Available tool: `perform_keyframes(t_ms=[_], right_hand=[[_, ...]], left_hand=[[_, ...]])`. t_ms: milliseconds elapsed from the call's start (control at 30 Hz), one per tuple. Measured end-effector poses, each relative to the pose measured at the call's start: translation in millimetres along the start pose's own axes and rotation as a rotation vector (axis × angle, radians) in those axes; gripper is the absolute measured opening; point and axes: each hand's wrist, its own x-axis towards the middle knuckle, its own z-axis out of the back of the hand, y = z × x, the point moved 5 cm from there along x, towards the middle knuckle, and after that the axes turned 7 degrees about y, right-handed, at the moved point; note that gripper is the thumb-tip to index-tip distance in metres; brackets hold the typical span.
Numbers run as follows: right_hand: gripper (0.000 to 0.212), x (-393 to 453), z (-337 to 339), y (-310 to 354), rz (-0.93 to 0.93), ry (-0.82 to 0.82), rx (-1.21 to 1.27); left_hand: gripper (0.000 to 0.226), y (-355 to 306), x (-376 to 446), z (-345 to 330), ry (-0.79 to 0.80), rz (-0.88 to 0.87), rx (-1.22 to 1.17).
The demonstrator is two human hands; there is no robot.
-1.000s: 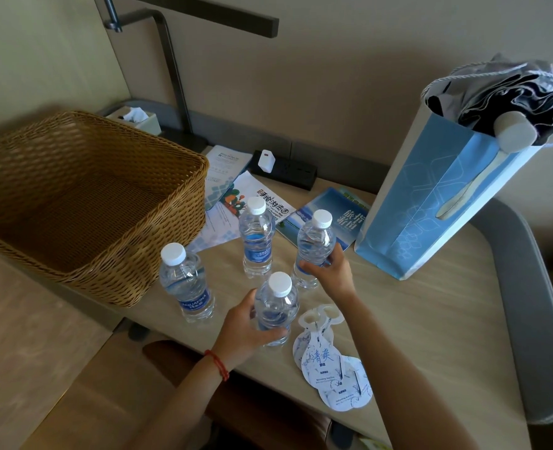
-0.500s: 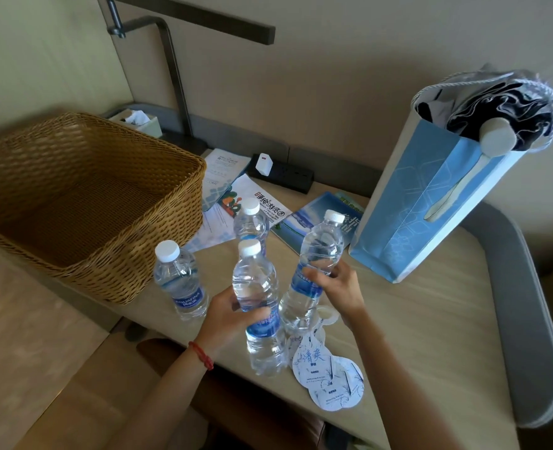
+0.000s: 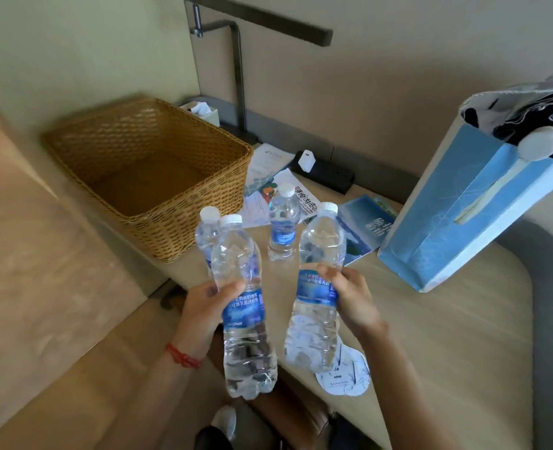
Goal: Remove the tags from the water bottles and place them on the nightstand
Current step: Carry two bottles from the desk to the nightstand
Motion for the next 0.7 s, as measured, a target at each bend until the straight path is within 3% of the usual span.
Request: perform_keyframes(t_ms=[167, 300, 533, 700], right_hand=[[0.043, 0.8, -38.2, 4.2, -0.029, 0.112, -0.010], [0.065, 4.8, -69.3, 1.3, -0.045, 0.166, -0.077], [0.019, 12.4, -155.0, -11.5, -0.099, 0.312, -0.135], [0.010, 5.4, -230.6, -21.9, -0.168, 0.460, -0.168]], left_hand=[[0.016, -9.0, -23.5, 32.4, -0.190, 0.001, 0.025], [0.010, -13.3, -42.5, 63.1, -0.282, -0.007, 0.000], [0.008, -18.9, -90.3, 135.5, -0.447, -0.032, 0.017], [0.014, -20.3, -126.9, 201.9, -0.602, -0.038, 0.028]])
